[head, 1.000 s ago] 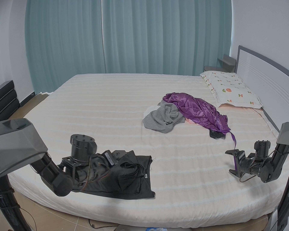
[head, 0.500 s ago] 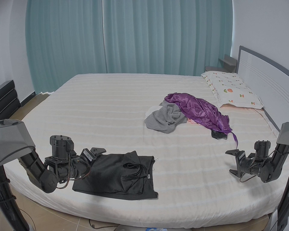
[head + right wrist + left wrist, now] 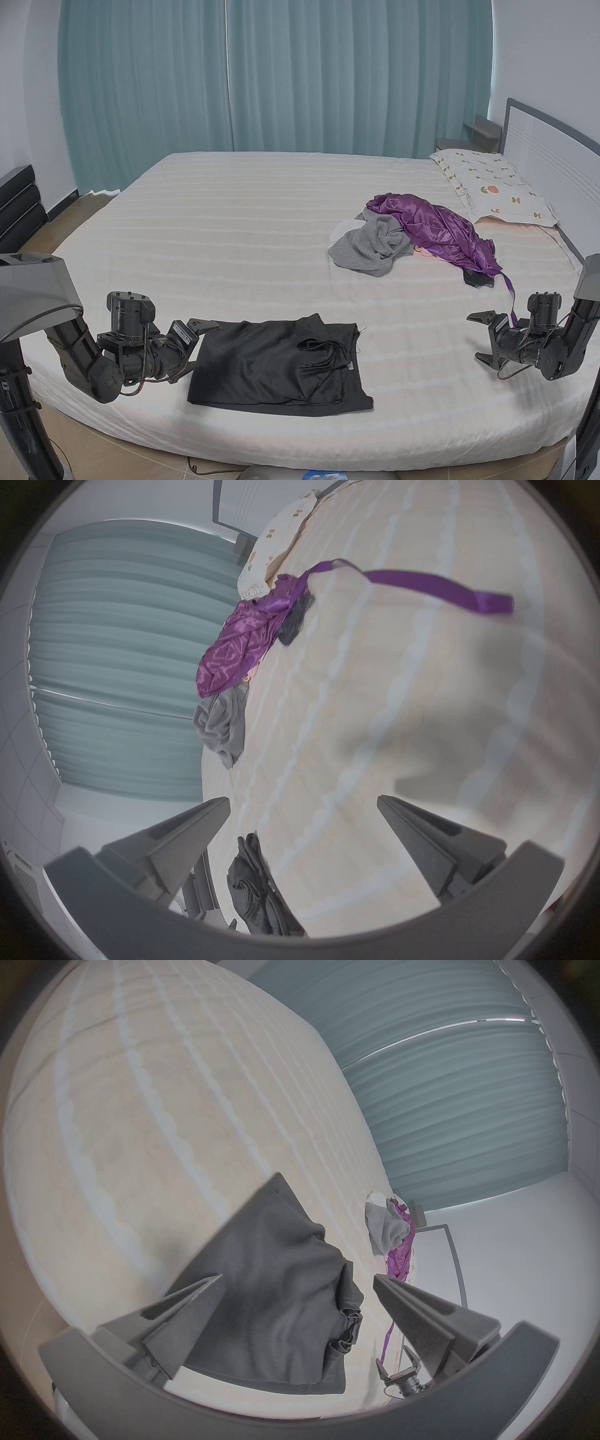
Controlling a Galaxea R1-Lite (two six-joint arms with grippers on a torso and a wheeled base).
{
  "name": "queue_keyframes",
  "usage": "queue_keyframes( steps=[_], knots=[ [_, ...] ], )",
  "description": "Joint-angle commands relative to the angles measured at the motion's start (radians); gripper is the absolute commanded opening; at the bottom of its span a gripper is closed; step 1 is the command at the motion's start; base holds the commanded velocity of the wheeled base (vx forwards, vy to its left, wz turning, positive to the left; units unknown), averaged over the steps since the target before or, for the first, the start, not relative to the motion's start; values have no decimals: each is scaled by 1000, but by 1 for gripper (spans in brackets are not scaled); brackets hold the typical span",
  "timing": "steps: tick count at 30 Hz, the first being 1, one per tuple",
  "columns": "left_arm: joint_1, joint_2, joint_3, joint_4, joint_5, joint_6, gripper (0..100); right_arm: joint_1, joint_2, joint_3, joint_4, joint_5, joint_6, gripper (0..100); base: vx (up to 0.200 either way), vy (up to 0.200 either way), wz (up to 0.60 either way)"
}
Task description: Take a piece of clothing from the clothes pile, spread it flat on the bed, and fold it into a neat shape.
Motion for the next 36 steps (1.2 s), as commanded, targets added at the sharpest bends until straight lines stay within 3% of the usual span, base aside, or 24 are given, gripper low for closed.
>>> queue_keyframes(
  steps=[1,7,10,12,13,14,16,17,18,21,27,32,33,36],
  knots=[
    [3,5,2,0,-4,-2,100,3,-9,7,-1,1,1,100,0,200,0],
    [6,13,-8,0,-4,-2,100,21,-37,21,-2,-2,-4,100,0,200,0],
    [10,15,-8,0,-5,-2,100,76,-75,47,-4,-19,-7,100,0,200,0],
    [10,15,-9,0,-4,-1,100,164,-150,88,-11,-53,-8,100,0,200,0],
    [10,15,-9,0,-4,-1,100,170,-153,90,-11,-54,-8,100,0,200,0],
    [10,16,-12,-2,-1,2,100,250,-195,108,-10,-86,-10,100,0,200,0],
    [12,19,-9,-22,-1,4,100,334,-214,105,1,-131,-16,100,0,200,0],
    [12,19,-9,-23,-1,4,100,339,-214,103,1,-134,-16,100,0,0,0],
    [10,25,2,-53,-1,4,100,403,-204,94,2,-171,-27,100,0,0,0],
    [9,58,8,-89,4,7,100,481,-168,56,15,-200,-62,100,0,0,0],
    [4,78,45,-178,7,10,100,527,-118,-29,74,-198,-182,100,0,0,0],
    [4,88,54,-206,7,10,100,566,-119,-131,180,-194,-185,100,0,0,0],
    [4,88,55,-211,9,10,100,605,-112,-211,275,-197,-173,100,0,0,0],
    [6,88,58,-211,7,8,100,656,-99,-254,324,-198,-156,100,0,0,0]
  ],
)
